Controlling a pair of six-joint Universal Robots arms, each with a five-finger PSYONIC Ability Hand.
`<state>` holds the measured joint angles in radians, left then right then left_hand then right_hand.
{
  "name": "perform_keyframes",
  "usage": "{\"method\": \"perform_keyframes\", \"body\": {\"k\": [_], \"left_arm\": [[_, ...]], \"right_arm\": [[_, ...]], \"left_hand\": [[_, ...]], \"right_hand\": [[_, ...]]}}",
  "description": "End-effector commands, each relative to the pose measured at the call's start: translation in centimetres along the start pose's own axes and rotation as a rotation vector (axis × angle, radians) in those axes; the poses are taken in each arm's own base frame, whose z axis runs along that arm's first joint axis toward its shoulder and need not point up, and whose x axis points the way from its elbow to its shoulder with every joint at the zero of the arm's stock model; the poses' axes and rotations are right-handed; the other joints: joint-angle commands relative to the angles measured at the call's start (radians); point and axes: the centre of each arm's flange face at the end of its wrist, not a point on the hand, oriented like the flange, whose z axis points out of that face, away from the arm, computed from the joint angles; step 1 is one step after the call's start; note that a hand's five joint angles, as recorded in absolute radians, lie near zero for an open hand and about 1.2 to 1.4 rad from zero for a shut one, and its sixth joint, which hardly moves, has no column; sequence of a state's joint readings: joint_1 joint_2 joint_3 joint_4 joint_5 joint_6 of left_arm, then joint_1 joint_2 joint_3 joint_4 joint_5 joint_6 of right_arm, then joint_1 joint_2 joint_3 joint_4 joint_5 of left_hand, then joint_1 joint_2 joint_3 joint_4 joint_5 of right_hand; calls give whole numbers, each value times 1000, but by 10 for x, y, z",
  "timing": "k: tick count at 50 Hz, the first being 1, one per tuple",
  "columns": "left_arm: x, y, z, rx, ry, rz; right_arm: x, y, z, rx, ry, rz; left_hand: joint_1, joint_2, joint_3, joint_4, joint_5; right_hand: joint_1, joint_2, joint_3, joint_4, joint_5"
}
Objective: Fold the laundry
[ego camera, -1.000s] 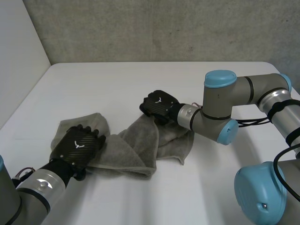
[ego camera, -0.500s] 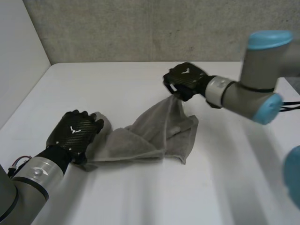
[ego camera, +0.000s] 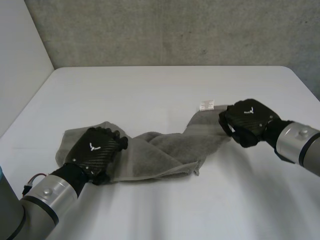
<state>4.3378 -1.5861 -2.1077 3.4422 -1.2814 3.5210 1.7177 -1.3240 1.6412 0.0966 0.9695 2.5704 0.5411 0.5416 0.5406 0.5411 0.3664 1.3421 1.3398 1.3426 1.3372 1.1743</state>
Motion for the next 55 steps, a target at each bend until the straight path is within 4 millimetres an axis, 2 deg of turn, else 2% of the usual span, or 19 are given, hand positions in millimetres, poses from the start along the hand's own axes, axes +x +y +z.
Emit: {"method": "perform_keyframes", "body": {"k": [1, 12, 20, 22, 23, 24, 25, 26, 27, 28, 30, 36, 48, 50, 52, 55], "left_arm": [[6, 11, 2, -43, 32, -9], [15, 27, 11, -78, 67, -11], [13, 38, 30, -56, 45, 3], [11, 40, 34, -66, 28, 2], [11, 40, 34, -66, 27, 2], [10, 40, 34, -69, 17, 2], [9, 39, 34, -65, 7, 4], [9, 39, 34, -65, 7, 4], [8, 37, 33, -62, 3, 6], [8, 37, 33, -62, 3, 6], [8, 35, 30, -55, 0, 7], [8, 26, 22, -27, -6, 14], [10, 29, 23, -34, 1, 16], [10, 28, 23, -32, -1, 16], [8, 23, 22, -15, -7, 19], [8, 23, 23, -11, -8, 19]], "right_arm": [[3, 16, 1, -13, 29, 11], [-1, 21, 0, -22, 21, 20], [-5, 25, 0, -29, 7, 25], [-5, 26, 0, -29, 7, 22], [-5, 28, 2, -32, 9, 20], [-5, 29, 3, -30, 10, 15], [-5, 29, 3, -30, 10, 15], [-4, 31, 5, -30, 12, 12], [-4, 31, 5, -30, 12, 12], [-3, 33, 7, -30, 17, 11], [-3, 33, 8, -28, 19, 11], [-1, 40, 11, -45, 22, 33], [-5, 48, 13, -66, 8, 51], [-6, 48, 13, -67, 6, 51], [-6, 48, 13, -67, 6, 51], [-6, 49, 14, -67, 4, 54]], "left_hand": [[72, 71, 72, 72, 72], [10, 10, 11, 10, 10], [54, 54, 55, 54, 54], [139, 138, 139, 139, 139], [139, 139, 140, 139, 139], [229, 229, 230, 229, 229], [312, 311, 312, 312, 312], [312, 312, 313, 312, 313], [365, 364, 365, 365, 365], [365, 365, 366, 365, 365], [450, 449, 451, 450, 450], [459, 459, 460, 459, 459], [465, 465, 466, 465, 465], [515, 514, 516, 515, 515], [772, 771, 772, 772, 772], [855, 855, 856, 855, 855]], "right_hand": [[54, 56, 54, 59, 47], [54, 56, 54, 59, 47], [54, 56, 54, 59, 47], [54, 56, 54, 59, 47], [14, 17, 14, 19, 8], [-402, -399, -402, -397, -408], [-406, -403, -406, -401, -412], [-792, -790, -793, -787, -799], [-796, -794, -797, -791, -803], [-950, -948, -951, -945, -957], [-955, -952, -955, -950, -961], [-972, -970, -973, -967, -979], [-972, -970, -973, -967, -979], [-975, -973, -976, -970, -982], [-981, -979, -982, -976, -988], [-1025, -1023, -1025, -1020, -1032]]}}
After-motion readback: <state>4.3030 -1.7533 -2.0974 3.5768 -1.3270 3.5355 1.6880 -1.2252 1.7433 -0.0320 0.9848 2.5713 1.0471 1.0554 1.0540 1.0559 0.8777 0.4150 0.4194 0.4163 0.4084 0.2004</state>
